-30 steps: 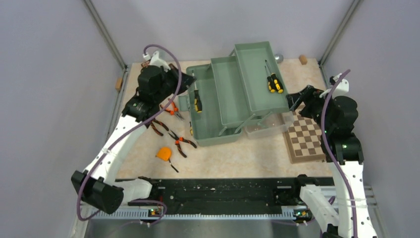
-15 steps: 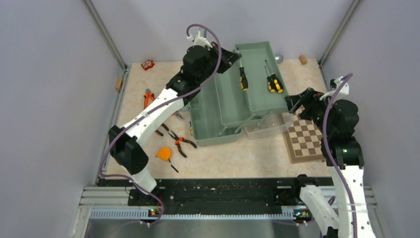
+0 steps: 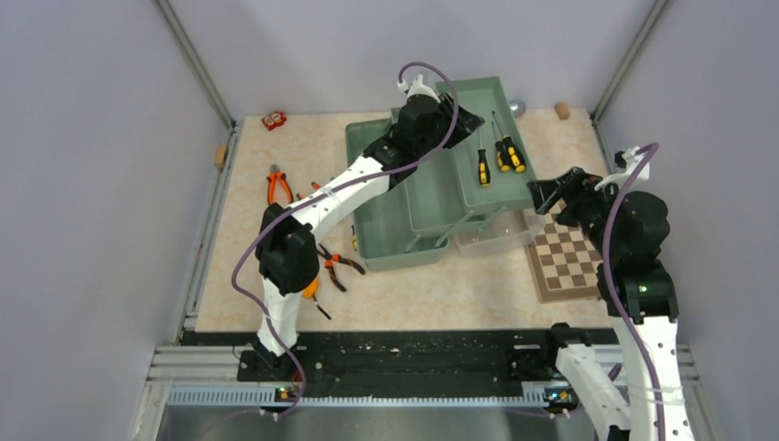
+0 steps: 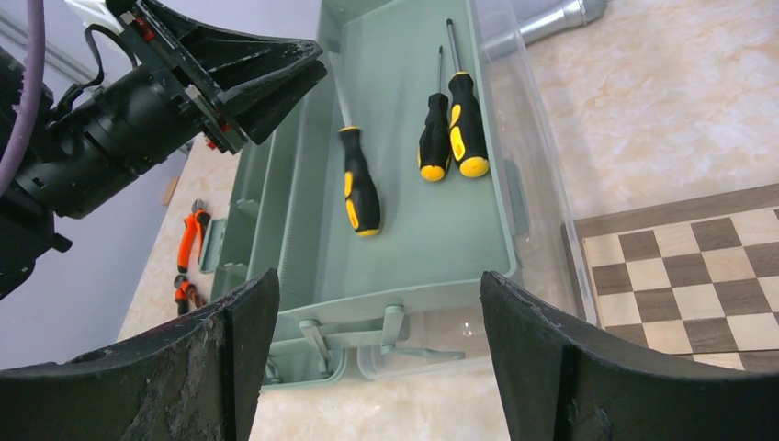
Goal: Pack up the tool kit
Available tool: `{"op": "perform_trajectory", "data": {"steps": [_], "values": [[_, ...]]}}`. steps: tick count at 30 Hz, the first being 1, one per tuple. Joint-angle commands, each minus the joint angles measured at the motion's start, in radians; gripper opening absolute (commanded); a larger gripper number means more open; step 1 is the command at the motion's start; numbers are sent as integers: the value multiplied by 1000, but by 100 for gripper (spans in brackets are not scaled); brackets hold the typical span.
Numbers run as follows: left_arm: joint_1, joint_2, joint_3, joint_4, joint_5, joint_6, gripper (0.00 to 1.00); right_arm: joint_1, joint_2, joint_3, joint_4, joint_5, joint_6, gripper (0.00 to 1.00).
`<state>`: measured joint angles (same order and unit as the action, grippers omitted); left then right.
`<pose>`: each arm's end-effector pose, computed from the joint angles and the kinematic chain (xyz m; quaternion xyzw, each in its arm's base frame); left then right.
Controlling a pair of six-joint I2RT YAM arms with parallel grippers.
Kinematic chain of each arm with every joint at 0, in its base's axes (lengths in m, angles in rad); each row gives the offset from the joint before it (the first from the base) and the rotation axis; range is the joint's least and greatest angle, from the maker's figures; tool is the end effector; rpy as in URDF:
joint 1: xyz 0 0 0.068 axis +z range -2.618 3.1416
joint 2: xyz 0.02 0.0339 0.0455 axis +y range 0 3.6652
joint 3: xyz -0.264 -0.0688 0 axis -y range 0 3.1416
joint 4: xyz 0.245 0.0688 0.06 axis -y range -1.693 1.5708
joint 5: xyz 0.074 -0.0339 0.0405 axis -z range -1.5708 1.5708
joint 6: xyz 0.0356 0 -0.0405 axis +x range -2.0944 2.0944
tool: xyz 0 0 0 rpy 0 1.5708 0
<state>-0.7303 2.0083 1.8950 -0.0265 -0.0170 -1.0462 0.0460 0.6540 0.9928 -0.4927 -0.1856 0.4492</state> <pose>0.3659 -0.3268 0.3693 -0.1242 0.7445 -0.5050 0.4187 0.1289 0.0125 0.3954 0.0923 0.7529 0.2270 0.6109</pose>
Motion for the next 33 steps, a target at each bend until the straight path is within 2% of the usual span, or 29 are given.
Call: {"op": "perform_trajectory", "data": {"steps": [1, 3, 6, 9, 12, 20, 25, 29, 33], "values": [[2, -4, 66, 33, -10, 9, 41, 11, -16, 5, -1, 4, 0, 79], [3, -4, 65, 31, -13, 19, 52, 11, -16, 6, -3, 5, -1, 79], [3, -22, 63, -7, -28, 48, 62, 11, -18, 6, -6, 5, -2, 79], [5, -73, 47, -22, -66, 126, 68, 11, -17, 5, -7, 8, -4, 79], [19, -154, 9, -59, -105, 223, 71, 11, -13, 6, -6, 14, -8, 79], [139, -487, -281, -162, -173, 415, 71, 11, 12, 20, -7, 48, -45, 79], [281, -720, -547, -227, -132, 424, 70, 11, 35, 38, -7, 72, -70, 79], [322, -894, -753, -291, -178, 429, 66, 11, 55, 53, -7, 80, -81, 80], [344, -1028, -959, -332, -207, 364, 63, 12, 70, 66, -7, 85, -85, 80]]}}
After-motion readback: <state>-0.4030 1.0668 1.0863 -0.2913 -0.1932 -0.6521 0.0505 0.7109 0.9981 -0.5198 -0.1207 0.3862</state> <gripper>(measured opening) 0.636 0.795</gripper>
